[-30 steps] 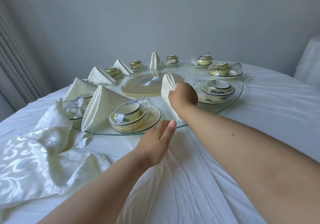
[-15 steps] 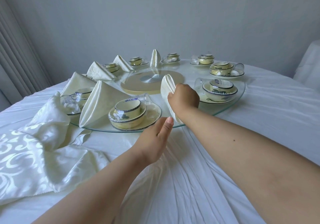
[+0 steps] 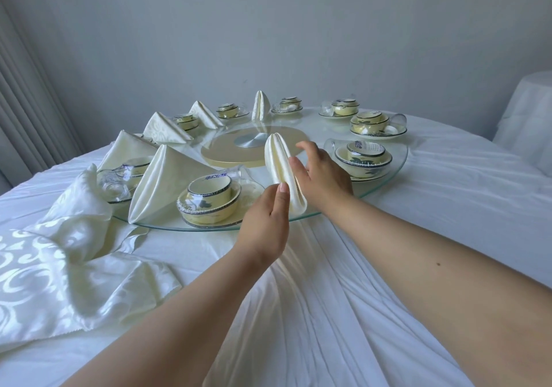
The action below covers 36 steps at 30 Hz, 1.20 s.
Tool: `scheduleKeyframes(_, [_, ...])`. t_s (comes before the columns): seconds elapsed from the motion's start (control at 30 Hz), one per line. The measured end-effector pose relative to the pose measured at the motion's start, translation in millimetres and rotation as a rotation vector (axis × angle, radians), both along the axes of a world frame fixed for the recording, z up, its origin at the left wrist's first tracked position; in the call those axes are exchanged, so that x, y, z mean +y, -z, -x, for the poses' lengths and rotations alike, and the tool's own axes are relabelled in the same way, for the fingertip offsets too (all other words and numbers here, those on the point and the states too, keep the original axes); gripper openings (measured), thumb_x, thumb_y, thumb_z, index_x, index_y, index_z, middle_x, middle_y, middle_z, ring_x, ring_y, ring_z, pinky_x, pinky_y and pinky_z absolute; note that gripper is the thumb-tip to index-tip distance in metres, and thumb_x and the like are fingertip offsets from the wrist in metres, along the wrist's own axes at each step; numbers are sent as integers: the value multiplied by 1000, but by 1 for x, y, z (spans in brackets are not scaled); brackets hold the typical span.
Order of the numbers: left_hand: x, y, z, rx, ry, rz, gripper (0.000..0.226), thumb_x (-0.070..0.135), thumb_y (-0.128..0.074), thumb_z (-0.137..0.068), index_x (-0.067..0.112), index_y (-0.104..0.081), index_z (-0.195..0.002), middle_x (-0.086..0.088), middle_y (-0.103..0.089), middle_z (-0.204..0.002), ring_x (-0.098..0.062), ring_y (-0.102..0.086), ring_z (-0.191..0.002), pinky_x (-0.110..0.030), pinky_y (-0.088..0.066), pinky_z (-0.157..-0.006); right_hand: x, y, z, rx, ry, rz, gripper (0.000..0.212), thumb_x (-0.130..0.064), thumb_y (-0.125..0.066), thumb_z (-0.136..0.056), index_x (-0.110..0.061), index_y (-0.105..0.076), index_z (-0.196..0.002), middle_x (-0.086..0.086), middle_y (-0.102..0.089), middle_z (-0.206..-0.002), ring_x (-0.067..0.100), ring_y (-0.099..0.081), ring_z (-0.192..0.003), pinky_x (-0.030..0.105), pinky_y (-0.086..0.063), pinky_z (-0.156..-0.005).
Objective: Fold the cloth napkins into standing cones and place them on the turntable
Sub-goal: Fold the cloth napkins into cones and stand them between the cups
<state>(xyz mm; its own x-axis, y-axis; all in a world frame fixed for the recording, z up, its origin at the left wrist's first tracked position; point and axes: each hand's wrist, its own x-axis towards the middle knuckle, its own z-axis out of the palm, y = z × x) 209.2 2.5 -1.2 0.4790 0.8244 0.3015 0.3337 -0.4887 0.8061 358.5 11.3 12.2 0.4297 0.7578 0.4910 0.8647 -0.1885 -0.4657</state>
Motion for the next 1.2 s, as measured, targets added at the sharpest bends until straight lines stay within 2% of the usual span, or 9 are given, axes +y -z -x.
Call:
scheduleKeyframes(0.17, [3,-3,-16,33,-6,-25,55,47,-16,-102,20,-51,-134,1,-55,-134,-18,-43,-128,-26,-31,-94,-15,21,-3,-110,-152,53,39,-50,-30,-98,-26,-57,-113,2,-55,-104,25,-54,-102,32,-40,-76])
scheduleKeyframes(0.3, [6,-4,-25,163,-82,-75,65,51,-10,-100,11,-59,-114,-8,-61,-111,-25,-50,-111,-35,-39,-91,-12,28,-8,15,-118,-20,46,-49,-27,-98,-14,-55,-90,4,-58,-92,26,-55,-90,32,-36,-70])
scheduleKeyframes(0.47, [6,-9,-32,256,-114,-95,67,47,-6,-100,6,-54,-123,-14,-61,-106,-32,-51,-107,-44,-41,-94,-14,30,-10,114,-101,-88,44,-51,-25,-98,-23,-37,-67,1,-51,-80,24,-48,-79,30,-27,-66])
scheduleKeyframes(0.57, [6,-12,-35,228,-106,-104,63,45,-7,-102,7,-57,-101,-13,-60,-101,-33,-51,-104,-41,-40,-92,-13,30,-9,208,-145,-152,53,-58,-16,-90,-18,-48,-79,2,-56,-85,24,-53,-87,32,-33,-70])
scheduleKeyframes(0.67, [9,-13,-39,221,-117,-50,62,49,-6,-101,11,-52,-82,-11,-59,-95,-33,-51,-103,-40,-40,-89,-9,31,-11,314,-175,-144,70,-58,-12,-90,-12,-65,-98,10,-63,-106,27,-55,-106,36,-41,-90])
scheduleKeyframes(0.8, [12,-13,-43,203,-124,13,64,42,-5,-102,6,-56,-114,-18,-61,-111,-36,-52,-107,-44,-41,-95,-9,34,-16,399,-218,-112,64,-52,-16,-100,-20,-70,-114,10,-59,-120,24,-52,-116,33,-38,-100])
scheduleKeyframes(0.9, [19,-6,-46,205,-161,58,66,47,-6,-100,8,-41,-140,-21,-54,-127,-38,-48,-117,-43,-38,-99,-8,36,-18,380,-189,-88,75,-59,-12,-95,-16,-72,-111,8,-61,-120,22,-52,-117,35,-38,-102])
scheduleKeyframes(1.03, [24,-2,-49,240,-181,65,78,59,-1,-94,11,-36,-144,-19,-48,-134,-34,-44,-123,-39,-34,-98,-8,34,-19,311,-130,-74,74,-51,-14,-100,-3,-70,-106,16,-63,-117,29,-52,-116,37,-38,-100])
scheduleKeyframes(1.2, [20,-6,-46,162,-154,56,66,49,-5,-100,11,-42,-140,-20,-55,-127,-38,-49,-118,-48,-38,-102,-10,35,-16,277,-219,-32,78,-65,-3,-84,-35,-66,-120,5,-57,-117,20,-47,-120,31,-32,-102])
